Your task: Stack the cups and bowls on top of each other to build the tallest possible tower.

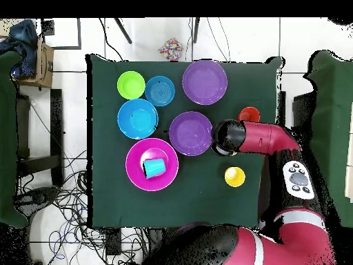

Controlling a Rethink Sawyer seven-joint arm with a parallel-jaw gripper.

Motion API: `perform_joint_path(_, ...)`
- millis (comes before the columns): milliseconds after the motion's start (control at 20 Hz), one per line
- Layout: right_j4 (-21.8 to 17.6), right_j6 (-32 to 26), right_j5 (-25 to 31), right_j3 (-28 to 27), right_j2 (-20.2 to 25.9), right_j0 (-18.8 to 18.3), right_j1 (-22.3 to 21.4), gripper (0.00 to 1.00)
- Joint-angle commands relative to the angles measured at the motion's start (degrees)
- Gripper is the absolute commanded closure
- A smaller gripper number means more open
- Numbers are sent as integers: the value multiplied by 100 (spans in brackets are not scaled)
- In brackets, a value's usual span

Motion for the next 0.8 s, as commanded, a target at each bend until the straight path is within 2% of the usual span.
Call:
perform_joint_path(50, -347, -167, -76, 51, 133, 200, 231, 0)
perform_joint_path(800, -289, 28, -447, 68, 48, 293, 466, 0)
